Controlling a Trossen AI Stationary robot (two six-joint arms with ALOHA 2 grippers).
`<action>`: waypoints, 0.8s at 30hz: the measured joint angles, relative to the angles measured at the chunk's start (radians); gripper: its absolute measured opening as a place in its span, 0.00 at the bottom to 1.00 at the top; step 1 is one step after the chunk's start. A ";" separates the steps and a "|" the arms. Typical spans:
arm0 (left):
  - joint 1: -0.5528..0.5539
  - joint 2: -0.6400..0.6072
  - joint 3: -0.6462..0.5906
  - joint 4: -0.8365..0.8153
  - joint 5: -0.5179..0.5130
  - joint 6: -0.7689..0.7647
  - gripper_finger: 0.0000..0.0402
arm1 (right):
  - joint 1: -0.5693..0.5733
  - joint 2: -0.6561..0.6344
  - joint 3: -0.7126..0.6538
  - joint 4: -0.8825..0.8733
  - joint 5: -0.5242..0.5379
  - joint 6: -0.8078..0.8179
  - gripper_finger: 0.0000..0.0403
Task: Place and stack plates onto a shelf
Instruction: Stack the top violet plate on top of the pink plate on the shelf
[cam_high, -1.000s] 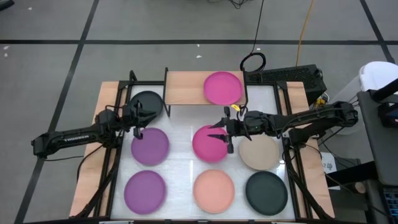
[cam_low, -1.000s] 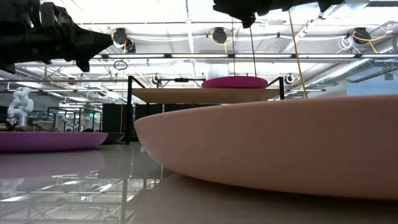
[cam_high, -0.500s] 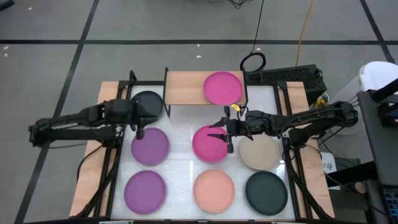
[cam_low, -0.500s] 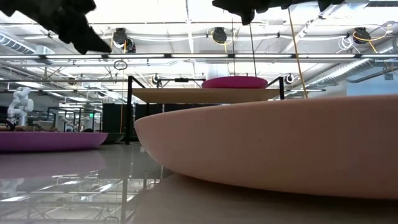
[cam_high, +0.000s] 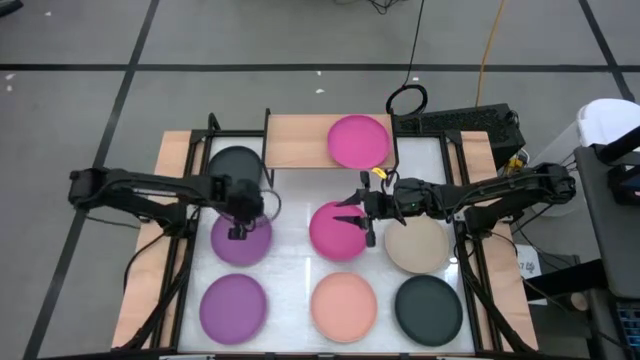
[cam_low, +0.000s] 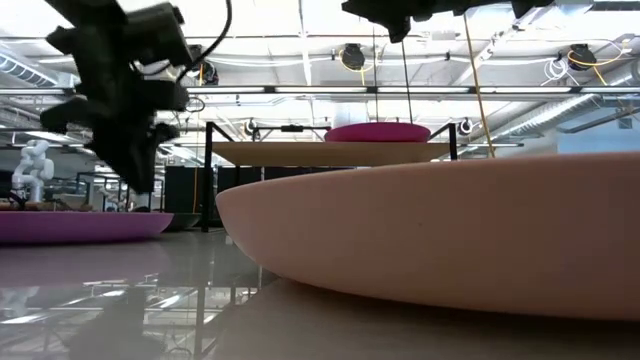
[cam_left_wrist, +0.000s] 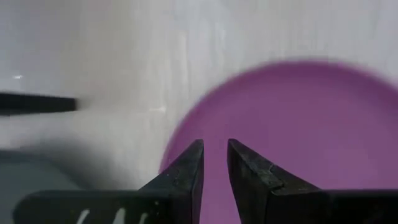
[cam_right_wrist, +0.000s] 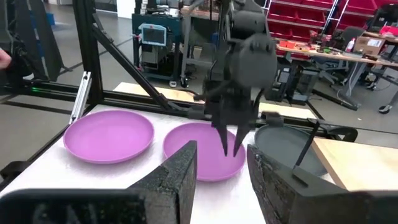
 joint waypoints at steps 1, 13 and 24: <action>0.000 0.027 0.000 0.012 -0.005 0.028 0.19 | 0.000 0.000 0.000 0.000 0.000 0.002 0.31; 0.011 0.167 0.068 0.033 -0.028 0.133 0.19 | 0.000 0.000 0.000 -0.002 0.000 0.012 0.31; 0.029 0.167 0.131 -0.087 -0.058 0.230 0.19 | 0.000 0.000 0.000 -0.028 0.000 0.013 0.31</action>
